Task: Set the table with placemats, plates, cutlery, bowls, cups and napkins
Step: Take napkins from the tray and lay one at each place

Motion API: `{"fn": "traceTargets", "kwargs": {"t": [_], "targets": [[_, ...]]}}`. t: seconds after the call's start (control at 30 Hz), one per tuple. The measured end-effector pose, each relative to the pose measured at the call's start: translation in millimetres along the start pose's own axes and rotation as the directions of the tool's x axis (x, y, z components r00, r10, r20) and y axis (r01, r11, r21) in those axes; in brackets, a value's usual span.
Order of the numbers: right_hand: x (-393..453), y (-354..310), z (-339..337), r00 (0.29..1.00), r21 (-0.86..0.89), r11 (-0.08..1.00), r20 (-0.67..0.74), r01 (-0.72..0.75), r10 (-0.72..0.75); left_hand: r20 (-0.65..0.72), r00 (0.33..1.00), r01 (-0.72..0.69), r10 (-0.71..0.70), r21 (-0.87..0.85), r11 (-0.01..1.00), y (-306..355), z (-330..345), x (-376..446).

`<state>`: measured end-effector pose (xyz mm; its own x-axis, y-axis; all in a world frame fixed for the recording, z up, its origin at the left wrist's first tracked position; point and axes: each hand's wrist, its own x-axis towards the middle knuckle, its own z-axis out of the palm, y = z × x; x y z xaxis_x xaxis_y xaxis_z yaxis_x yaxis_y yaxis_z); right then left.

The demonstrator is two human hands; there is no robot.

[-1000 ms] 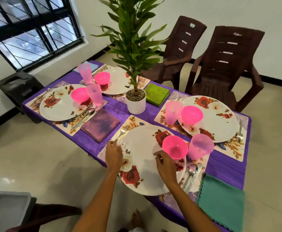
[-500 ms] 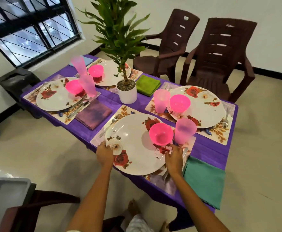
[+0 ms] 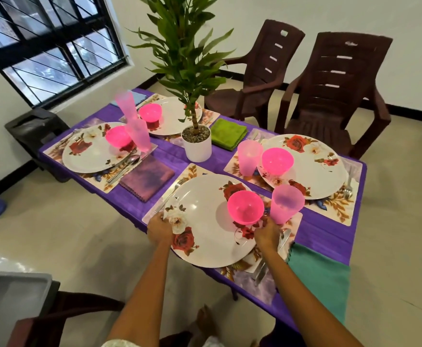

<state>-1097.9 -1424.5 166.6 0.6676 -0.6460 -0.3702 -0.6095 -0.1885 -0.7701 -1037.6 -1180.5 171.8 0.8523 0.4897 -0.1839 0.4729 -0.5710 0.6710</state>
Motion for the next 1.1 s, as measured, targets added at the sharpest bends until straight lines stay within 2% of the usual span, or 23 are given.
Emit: {"fn": "traceTargets", "kwargs": {"t": [0.2, 0.3, 0.37, 0.4, 0.5, 0.6, 0.67, 0.77, 1.0, 1.1], "targets": [[0.8, -2.0, -0.4, 1.0, 0.036, 0.999, 0.002, 0.007, -0.007, 0.021, 1.0, -0.02, 0.019, 0.051, 0.998, -3.3, 4.0, 9.7], [-1.9, -3.6, -1.5, 1.0, 0.048, 0.999, 0.009, 0.009, -0.01, -0.021, 1.0, 0.004, -0.002, 0.123, 0.992, 0.1, 6.1, 8.7], [-4.1, -4.5, -4.7, 1.0, 0.056, 0.998, 0.01, 0.012, -0.012, -0.081, 0.995, -0.037, 0.06, 0.259, 0.965, 5.5, 13.0, 1.6], [-5.3, -4.8, -7.0, 1.0, 0.068, 0.998, 0.015, 0.013, -0.014, -0.101, 0.987, -0.096, 0.127, 0.265, 0.96, 9.6, 17.2, -3.7], [-9.4, -2.6, -10.3, 0.999, 0.105, 0.993, 0.021, 0.046, -0.049, -0.046, 0.942, -0.329, 0.331, 0.055, 0.943, 27.2, 35.9, -26.5], [-9.1, -1.4, -10.7, 0.997, 0.153, 0.987, 0.044, 0.048, -0.055, 0.168, 0.862, -0.46, 0.479, -0.143, 0.876, 54.1, 59.2, -53.2], [-7.1, -3.4, -10.1, 0.998, 0.169, 0.984, 0.039, 0.05, -0.057, 0.259, 0.839, -0.423, 0.479, -0.243, 0.873, 72.8, 70.5, -64.7], [-4.6, -5.8, -8.0, 0.996, 0.185, 0.98, 0.038, 0.077, -0.085, 0.323, 0.864, -0.276, 0.387, -0.34, 0.899, 89.7, 81.1, -66.3], [-3.2, -7.8, -4.2, 0.994, 0.171, 0.982, 0.063, 0.079, -0.091, 0.335, 0.874, -0.27, 0.352, -0.268, 0.925, 88.6, 92.9, -48.0], [-6.3, -0.5, -17.4, 0.997, 0.143, 0.987, 0.016, 0.07, -0.073, 0.318, 0.894, -0.24, 0.314, -0.251, 0.938, 93.1, 93.0, -53.6]]}}
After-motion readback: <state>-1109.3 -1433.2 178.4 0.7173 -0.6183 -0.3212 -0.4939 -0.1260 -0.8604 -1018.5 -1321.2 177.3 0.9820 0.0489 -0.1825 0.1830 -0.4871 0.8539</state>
